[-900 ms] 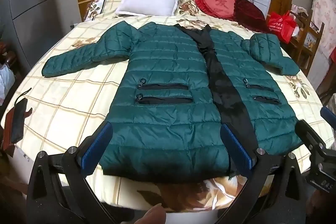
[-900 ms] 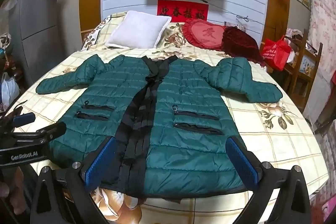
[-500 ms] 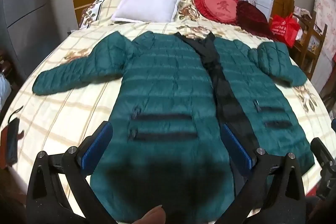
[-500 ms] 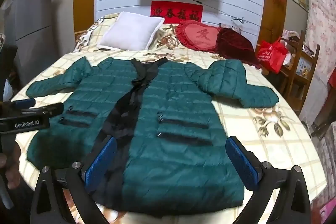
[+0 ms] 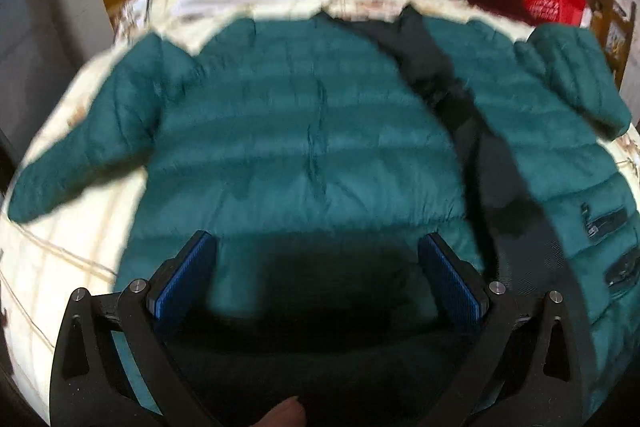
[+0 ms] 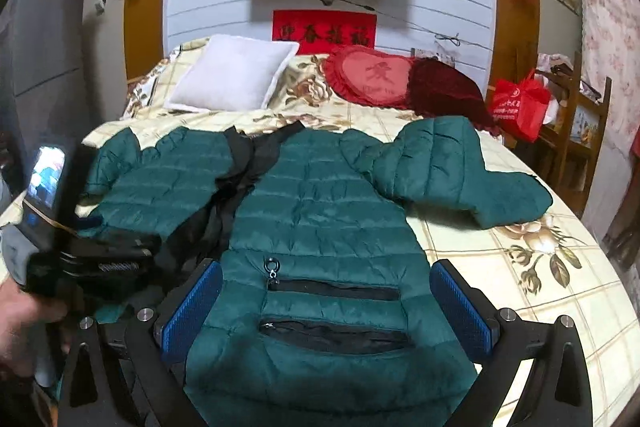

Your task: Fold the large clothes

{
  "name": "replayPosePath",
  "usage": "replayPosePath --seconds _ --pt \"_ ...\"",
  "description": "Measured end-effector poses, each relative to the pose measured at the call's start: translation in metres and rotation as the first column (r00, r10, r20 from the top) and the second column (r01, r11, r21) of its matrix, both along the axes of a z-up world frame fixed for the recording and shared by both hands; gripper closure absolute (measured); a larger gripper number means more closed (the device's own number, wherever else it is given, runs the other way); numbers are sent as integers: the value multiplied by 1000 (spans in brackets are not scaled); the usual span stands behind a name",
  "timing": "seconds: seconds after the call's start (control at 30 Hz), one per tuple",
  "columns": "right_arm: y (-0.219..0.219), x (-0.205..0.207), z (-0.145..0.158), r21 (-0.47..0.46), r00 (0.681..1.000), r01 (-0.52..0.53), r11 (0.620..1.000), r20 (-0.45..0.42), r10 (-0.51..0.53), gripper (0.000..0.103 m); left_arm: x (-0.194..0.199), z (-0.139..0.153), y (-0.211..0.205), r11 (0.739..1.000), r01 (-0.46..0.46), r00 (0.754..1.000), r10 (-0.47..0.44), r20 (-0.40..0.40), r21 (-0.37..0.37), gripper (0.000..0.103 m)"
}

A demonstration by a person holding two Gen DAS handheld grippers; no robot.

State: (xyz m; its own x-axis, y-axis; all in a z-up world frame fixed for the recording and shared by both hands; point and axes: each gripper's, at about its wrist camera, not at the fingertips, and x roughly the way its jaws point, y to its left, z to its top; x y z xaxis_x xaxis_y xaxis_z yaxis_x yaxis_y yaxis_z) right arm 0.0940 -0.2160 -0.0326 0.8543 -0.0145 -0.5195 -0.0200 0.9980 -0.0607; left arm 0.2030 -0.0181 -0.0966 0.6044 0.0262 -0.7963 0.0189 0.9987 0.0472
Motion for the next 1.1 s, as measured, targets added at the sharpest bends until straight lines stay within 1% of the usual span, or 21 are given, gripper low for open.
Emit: replayPosePath --seconds 0.07,0.13,0.27,0.53,0.63,0.77,0.93,1.1 --pt "-2 -1 -2 14 1000 -1 1000 -12 2 0 -1 0 7 999 -7 1000 7 -11 -40 0" --pt "-2 0 -6 16 999 -1 1000 -34 2 0 -1 -1 10 998 -10 1000 9 -14 -56 0" --pt "-2 -5 -6 8 1000 1 1000 -27 0 0 -2 -1 8 999 -6 1000 6 -12 -49 0" --pt "-4 -4 -9 47 999 -2 999 -47 4 0 -2 -2 6 999 -6 1000 6 -11 -49 0" --pt "-1 -2 -12 35 998 -7 999 -56 9 0 -2 -2 6 999 -8 1000 7 -11 -49 0" --pt "5 1 -15 18 997 -19 1000 -72 20 0 1 -2 2 1000 -13 1000 13 -11 -27 0" --pt "9 2 -14 13 998 -31 999 -62 32 0 1 -2 2 999 -16 1000 16 -8 -31 0" --pt "9 3 -11 27 998 -33 999 -43 34 0 8 -3 2 998 -50 998 48 -30 -46 0"
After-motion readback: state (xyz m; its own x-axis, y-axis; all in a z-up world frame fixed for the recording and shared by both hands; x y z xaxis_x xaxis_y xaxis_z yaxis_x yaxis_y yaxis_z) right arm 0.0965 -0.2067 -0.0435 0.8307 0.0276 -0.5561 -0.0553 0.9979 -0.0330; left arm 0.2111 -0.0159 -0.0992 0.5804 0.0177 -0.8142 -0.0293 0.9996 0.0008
